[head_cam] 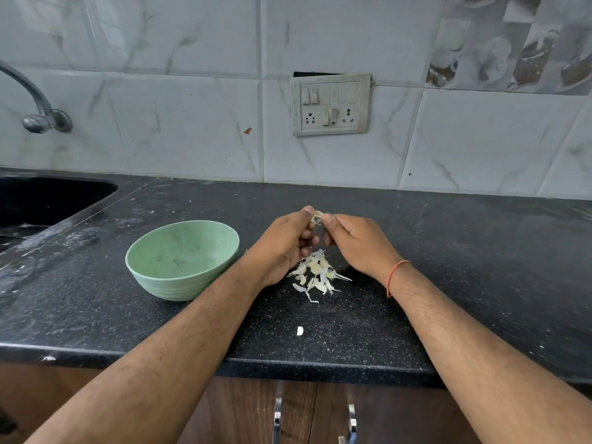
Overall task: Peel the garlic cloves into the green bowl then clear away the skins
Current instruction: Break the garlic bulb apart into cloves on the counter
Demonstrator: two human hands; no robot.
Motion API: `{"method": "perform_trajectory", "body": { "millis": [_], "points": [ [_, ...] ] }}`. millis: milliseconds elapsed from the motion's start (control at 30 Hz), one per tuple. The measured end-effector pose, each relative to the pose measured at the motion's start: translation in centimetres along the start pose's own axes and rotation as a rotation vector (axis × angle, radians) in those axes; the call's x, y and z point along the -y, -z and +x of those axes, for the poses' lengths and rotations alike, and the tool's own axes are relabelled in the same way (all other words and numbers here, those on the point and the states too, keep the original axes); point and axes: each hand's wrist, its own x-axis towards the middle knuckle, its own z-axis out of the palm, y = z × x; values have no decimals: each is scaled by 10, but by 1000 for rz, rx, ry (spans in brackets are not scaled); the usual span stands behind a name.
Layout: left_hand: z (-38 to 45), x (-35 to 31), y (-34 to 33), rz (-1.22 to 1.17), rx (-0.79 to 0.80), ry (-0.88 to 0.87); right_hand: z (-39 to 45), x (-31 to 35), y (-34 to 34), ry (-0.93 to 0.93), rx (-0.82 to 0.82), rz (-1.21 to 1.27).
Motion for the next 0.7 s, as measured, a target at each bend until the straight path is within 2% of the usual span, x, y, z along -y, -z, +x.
{"method": "perform_trajectory", "body": {
  "millis": [267, 400, 600, 700],
  "points": [
    [-6, -4, -6, -103, 30, 72, -2, 0, -6, -13, -39, 119],
    [-5, 0, -1, -1, 88, -32, -2, 2, -5, -17, -73, 126],
    [-1, 7, 0, 268, -153, -223, -5, 8, -4, 4, -63, 140],
    [3, 11, 4, 356, -221, -308, -6, 9, -3, 7, -59, 141]
  ]
}}
